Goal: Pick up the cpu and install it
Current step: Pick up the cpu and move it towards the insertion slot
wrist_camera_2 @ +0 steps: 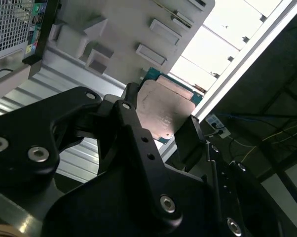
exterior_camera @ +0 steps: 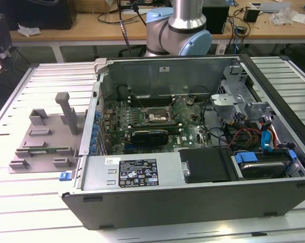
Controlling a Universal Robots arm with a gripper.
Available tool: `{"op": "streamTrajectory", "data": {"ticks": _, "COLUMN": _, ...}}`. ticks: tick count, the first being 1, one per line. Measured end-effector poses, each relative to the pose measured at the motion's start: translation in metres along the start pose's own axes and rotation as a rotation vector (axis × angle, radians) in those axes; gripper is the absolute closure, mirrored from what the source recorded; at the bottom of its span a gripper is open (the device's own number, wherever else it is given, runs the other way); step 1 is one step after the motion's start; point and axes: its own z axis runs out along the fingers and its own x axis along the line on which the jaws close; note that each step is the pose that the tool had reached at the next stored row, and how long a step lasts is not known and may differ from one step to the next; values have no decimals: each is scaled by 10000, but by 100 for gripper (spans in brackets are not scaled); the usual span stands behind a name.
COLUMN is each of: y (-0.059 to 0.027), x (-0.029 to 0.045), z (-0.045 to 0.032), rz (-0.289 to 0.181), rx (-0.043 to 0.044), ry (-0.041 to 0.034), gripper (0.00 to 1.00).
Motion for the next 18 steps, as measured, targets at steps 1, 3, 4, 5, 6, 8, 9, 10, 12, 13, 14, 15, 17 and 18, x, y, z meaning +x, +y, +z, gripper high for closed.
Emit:
{"op": "streamTrajectory", "data": {"ticks": 1, "y": 0, "x": -43, "z": 0, "rz": 0, "rx": 0, "ry": 0, "gripper": 45}}
{"op": "streamTrajectory", "data": {"ticks": 3, "y": -2, "x": -150, "z": 2, "rz": -1, "rx": 0, "ry": 2, "gripper": 45}}
{"op": "streamTrajectory", "data": {"ticks": 4, "y": -3, "x": -206, "z": 3, "rz": -1, "rx": -1, "ry": 2, "gripper": 45}}
{"op": "streamTrajectory", "data": {"ticks": 5, "y": -3, "x": -282, "z": 3, "rz": 1, "rx": 0, "ry": 5, "gripper": 45}}
{"op": "streamTrajectory", "data": {"ticks": 6, "y": -4, "x": -322, "z": 4, "rz": 1, "rx": 0, "ry": 6, "gripper": 45}}
{"op": "streamTrajectory", "data": {"ticks": 8, "y": -5, "x": -404, "z": 6, "rz": 1, "rx": -1, "ry": 6, "gripper": 45}}
{"op": "streamTrajectory", "data": {"ticks": 9, "y": -6, "x": -446, "z": 5, "rz": 0, "rx": 1, "ry": 9, "gripper": 45}}
{"op": "streamTrajectory", "data": {"ticks": 10, "y": -7, "x": -529, "z": 7, "rz": -1, "rx": -1, "ry": 8, "gripper": 45}}
{"op": "streamTrajectory", "data": {"ticks": 12, "y": -9, "x": -700, "z": 9, "rz": 1, "rx": 0, "ry": 12, "gripper": 45}}
{"op": "streamTrajectory", "data": {"ticks": 13, "y": -10, "x": -747, "z": 10, "rz": -1, "rx": 0, "ry": 11, "gripper": 45}}
{"op": "streamTrajectory", "data": {"ticks": 14, "y": -11, "x": -848, "z": 10, "rz": 1, "rx": 0, "ry": 13, "gripper": 45}}
{"op": "streamTrajectory", "data": {"ticks": 15, "y": -12, "x": -961, "z": 12, "rz": 1, "rx": 0, "ry": 12, "gripper": 45}}
{"op": "streamTrajectory", "data": {"ticks": 17, "y": -14, "x": -1120, "z": 14, "rz": 1, "rx": 0, "ry": 14, "gripper": 45}}
{"op": "streamTrajectory", "data": {"ticks": 18, "y": -15, "x": -1162, "z": 15, "rz": 2, "rx": -1, "ry": 14, "gripper": 45}}
